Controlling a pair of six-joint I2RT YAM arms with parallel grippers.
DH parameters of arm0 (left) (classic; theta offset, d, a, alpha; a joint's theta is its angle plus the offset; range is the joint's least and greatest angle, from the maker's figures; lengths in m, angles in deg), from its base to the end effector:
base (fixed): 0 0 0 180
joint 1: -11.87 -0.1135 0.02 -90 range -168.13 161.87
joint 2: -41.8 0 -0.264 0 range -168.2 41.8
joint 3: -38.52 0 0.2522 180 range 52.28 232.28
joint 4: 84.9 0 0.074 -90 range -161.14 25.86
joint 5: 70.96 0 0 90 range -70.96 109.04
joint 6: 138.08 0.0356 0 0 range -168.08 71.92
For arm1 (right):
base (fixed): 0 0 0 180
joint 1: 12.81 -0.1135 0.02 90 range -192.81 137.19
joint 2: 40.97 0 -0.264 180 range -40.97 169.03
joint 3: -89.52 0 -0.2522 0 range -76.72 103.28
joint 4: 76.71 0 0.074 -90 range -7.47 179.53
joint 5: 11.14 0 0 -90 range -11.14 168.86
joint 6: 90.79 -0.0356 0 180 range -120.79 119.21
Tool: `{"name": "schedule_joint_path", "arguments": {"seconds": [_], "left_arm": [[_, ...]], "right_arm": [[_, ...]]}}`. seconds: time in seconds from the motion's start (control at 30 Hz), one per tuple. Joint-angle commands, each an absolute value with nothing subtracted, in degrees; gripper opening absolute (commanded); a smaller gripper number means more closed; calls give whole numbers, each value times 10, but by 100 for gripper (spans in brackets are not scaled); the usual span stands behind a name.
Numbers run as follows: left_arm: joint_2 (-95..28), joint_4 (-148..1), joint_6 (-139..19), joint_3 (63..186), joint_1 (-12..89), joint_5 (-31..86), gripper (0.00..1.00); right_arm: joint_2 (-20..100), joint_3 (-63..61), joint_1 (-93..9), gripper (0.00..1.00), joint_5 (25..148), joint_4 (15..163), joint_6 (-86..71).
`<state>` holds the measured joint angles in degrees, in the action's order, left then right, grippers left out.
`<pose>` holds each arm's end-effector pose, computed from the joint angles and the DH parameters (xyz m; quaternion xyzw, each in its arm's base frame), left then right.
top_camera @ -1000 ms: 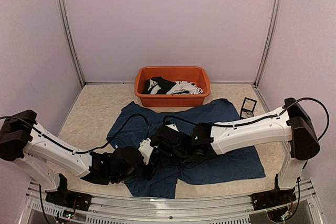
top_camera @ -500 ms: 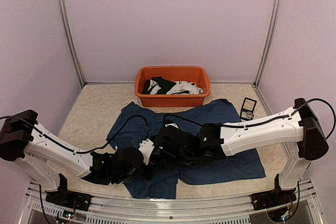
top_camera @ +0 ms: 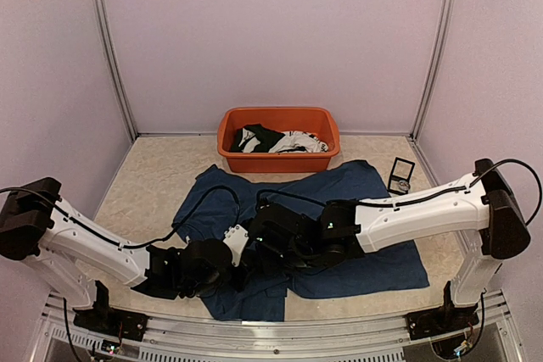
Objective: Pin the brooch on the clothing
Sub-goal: Cross the crumpled clothing at the center of the board.
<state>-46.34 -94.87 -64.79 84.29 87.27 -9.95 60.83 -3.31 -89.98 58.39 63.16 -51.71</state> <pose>0.0889 -0.2729 0.1511 0.3107 0.7986 -0.1836 0.4816 0.0965 0.3677 0.2205 -0.1606 0.9256 0.1937 0.2826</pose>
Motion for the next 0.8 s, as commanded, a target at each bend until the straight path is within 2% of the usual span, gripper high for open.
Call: {"name": "schedule_joint_path", "arguments": {"seconds": [0.0, 0.47, 0.57, 0.67, 0.77], "left_arm": [[-464, -933, -656, 847, 871, -126, 0], [-456, -921, -653, 846, 871, -125, 0], [-447, -930, -636, 839, 871, -111, 7], [-437, -945, -611, 831, 870, -87, 23], [-422, -950, -597, 823, 871, -74, 35]], "right_arm": [[616, -30, -914, 0, 632, 637, -494], [588, -44, -914, 0, 630, 615, -485], [581, -48, -914, 0, 657, 611, -469], [577, -49, -914, 0, 686, 607, -453], [575, -47, -914, 0, 705, 596, -446]]}}
